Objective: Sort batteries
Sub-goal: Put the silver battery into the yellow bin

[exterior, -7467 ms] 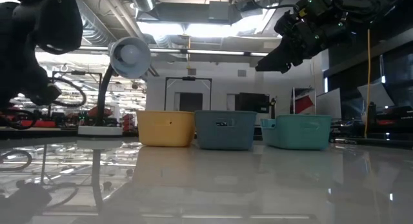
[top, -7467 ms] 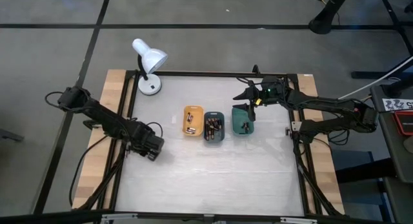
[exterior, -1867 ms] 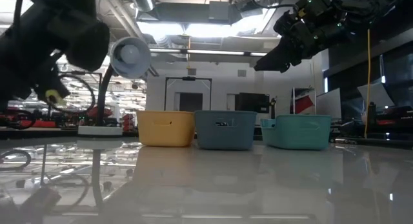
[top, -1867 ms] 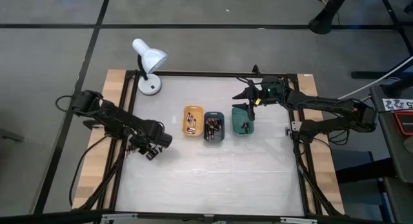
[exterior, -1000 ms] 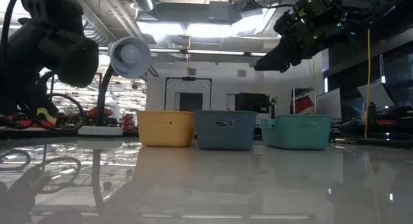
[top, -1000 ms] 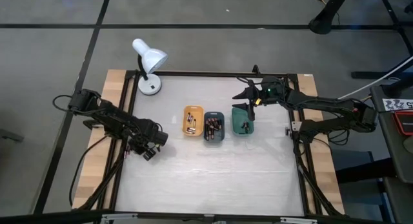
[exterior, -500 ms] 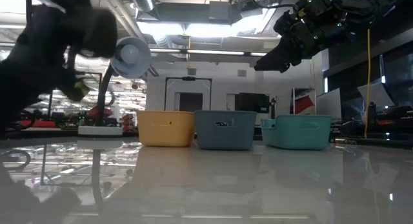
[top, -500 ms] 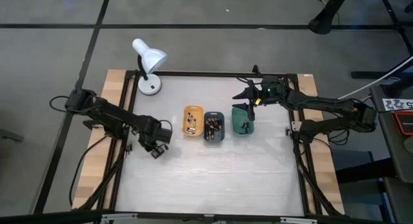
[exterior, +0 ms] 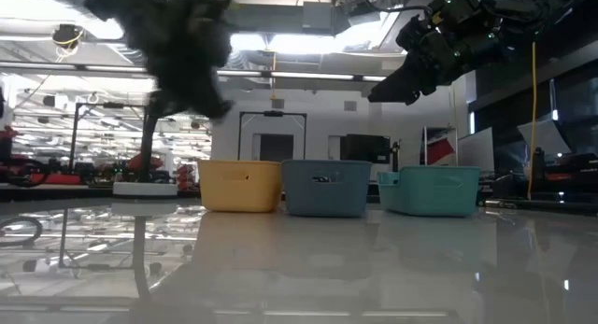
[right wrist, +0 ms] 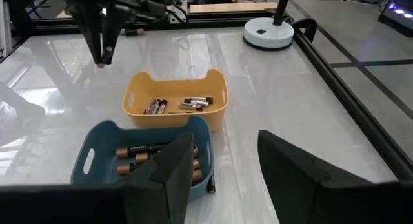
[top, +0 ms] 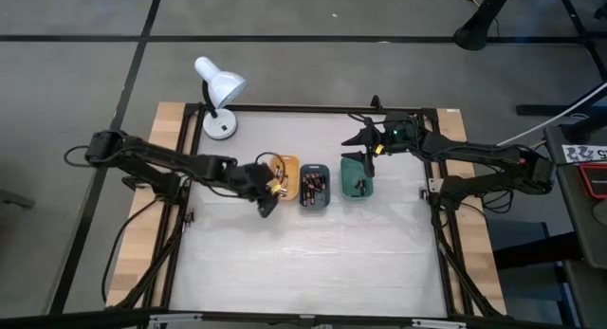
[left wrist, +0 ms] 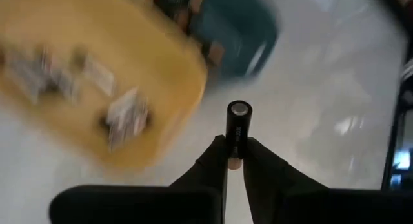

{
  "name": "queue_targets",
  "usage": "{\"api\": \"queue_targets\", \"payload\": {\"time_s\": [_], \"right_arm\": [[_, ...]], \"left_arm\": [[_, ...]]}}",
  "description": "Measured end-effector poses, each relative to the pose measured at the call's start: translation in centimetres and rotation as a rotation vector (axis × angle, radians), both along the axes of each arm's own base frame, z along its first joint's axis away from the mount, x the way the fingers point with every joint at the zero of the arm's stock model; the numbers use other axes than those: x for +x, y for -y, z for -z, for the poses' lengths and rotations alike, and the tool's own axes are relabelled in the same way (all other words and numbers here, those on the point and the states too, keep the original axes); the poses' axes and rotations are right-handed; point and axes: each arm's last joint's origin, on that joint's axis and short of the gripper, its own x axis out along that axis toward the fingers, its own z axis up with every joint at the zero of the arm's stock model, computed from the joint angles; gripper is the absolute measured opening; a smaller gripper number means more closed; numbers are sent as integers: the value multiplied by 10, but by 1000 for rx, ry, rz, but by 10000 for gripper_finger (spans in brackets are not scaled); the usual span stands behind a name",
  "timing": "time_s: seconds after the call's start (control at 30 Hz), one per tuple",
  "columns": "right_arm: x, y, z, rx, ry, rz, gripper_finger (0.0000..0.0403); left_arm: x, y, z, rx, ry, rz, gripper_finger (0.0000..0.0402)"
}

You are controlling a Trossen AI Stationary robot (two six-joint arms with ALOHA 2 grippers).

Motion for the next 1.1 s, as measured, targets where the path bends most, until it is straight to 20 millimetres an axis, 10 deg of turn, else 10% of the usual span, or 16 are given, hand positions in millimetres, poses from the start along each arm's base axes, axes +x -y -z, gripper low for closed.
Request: {"api": "queue_targets", "payload": {"time_s": [0.3, 0.57, 1.1], "right_arm": [[0, 2, -1, -25, 1, 48, 172], [-3, 12, 0, -155, -63, 382, 172], [-41, 36, 0, -53, -109, 592, 172]], "left_arm": [[40, -51, 1, 130, 231, -30, 28], [119, -81, 3, 234, 236, 109, 31], [222, -101, 37, 276, 194, 334, 37]]}}
